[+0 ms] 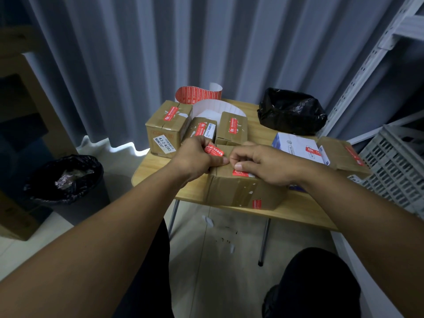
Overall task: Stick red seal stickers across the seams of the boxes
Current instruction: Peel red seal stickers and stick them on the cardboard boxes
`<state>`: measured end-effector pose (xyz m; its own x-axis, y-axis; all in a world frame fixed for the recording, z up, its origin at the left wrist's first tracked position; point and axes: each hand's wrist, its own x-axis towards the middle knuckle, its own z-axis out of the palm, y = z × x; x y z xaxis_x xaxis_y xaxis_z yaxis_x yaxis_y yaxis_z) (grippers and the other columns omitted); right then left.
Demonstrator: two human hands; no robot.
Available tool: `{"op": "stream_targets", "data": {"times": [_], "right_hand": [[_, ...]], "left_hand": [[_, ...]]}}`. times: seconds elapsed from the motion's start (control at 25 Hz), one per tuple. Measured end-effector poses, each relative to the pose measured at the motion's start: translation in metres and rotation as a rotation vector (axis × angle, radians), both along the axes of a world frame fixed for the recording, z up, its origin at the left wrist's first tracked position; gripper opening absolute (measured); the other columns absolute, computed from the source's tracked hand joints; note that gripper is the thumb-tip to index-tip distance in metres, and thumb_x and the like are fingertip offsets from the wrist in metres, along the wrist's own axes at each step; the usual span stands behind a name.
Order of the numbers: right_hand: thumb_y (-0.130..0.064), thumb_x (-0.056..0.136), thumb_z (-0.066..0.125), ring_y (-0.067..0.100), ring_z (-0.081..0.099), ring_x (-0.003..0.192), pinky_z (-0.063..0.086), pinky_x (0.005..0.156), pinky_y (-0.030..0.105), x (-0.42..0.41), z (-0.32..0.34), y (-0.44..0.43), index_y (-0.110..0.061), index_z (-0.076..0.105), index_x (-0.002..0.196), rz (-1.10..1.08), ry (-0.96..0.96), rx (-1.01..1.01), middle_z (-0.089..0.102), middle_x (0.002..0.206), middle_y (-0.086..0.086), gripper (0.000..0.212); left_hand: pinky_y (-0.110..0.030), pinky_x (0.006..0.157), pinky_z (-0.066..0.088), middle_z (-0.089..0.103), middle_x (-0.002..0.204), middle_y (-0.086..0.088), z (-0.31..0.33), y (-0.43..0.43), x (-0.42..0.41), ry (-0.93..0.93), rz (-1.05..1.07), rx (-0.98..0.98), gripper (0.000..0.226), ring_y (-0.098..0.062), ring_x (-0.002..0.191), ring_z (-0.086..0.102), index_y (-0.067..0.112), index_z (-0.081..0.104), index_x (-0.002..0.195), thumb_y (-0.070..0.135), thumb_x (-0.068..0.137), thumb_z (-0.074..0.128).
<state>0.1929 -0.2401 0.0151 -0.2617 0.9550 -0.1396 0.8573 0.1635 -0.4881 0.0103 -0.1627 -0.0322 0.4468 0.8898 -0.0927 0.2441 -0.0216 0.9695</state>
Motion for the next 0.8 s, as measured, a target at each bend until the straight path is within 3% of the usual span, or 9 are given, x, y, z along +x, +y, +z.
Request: {"op": "stream_targets", "data": {"times": [0.2,0.28,0.44,0.6,0.8], "right_hand": [[-0.019,0.097,0.064,0.007,0.056,0.104,0.046,0.090,0.025,0.005,0.000,-0.003,-0.029,0.070,0.111,-0.023,0.112,0.019,0.058,0.112,-0.003,0.018],[-0.015,0.094,0.069,0.004,0.057,0.100,0.045,0.088,0.021,0.002,-0.001,-0.003,-0.024,0.075,0.109,-0.027,0.130,0.050,0.059,0.107,-0.003,0.019],[-0.016,0.098,0.063,0.007,0.058,0.100,0.048,0.093,0.033,-0.003,-0.004,-0.003,-0.021,0.074,0.100,-0.011,0.056,0.091,0.057,0.105,-0.007,0.013],[-0.024,0.102,0.053,0.014,0.053,0.104,0.048,0.095,0.043,-0.005,0.000,-0.004,-0.037,0.061,0.091,0.023,-0.026,0.022,0.049,0.106,-0.009,0.019],[-0.023,0.104,0.050,0.017,0.052,0.099,0.047,0.089,0.037,-0.006,0.005,-0.003,-0.030,0.060,0.095,0.026,-0.044,-0.051,0.046,0.104,-0.006,0.015]], "left_hand": [[-0.030,0.068,0.057,0.071,0.101,-0.010,0.001,-0.001,-0.001,0.010,-0.001,-0.002,0.038,-0.022,0.092,0.069,0.007,0.064,0.109,0.014,0.079,0.085],[-0.033,0.071,0.059,0.071,0.100,-0.012,0.000,-0.001,0.000,0.004,0.009,0.004,0.038,-0.023,0.092,0.069,0.005,0.064,0.108,0.014,0.078,0.085],[-0.029,0.066,0.056,0.070,0.100,-0.012,-0.001,0.000,0.000,0.000,0.004,0.005,0.037,-0.022,0.091,0.068,0.004,0.064,0.109,0.013,0.079,0.084],[-0.029,0.065,0.055,0.069,0.096,-0.009,-0.003,0.002,0.000,-0.002,0.000,0.017,0.035,-0.021,0.089,0.067,0.006,0.064,0.107,0.014,0.079,0.084],[-0.034,0.074,0.060,0.069,0.100,-0.011,-0.003,0.002,0.000,0.010,-0.006,0.022,0.033,-0.024,0.093,0.069,0.007,0.063,0.107,0.013,0.080,0.083]]}}
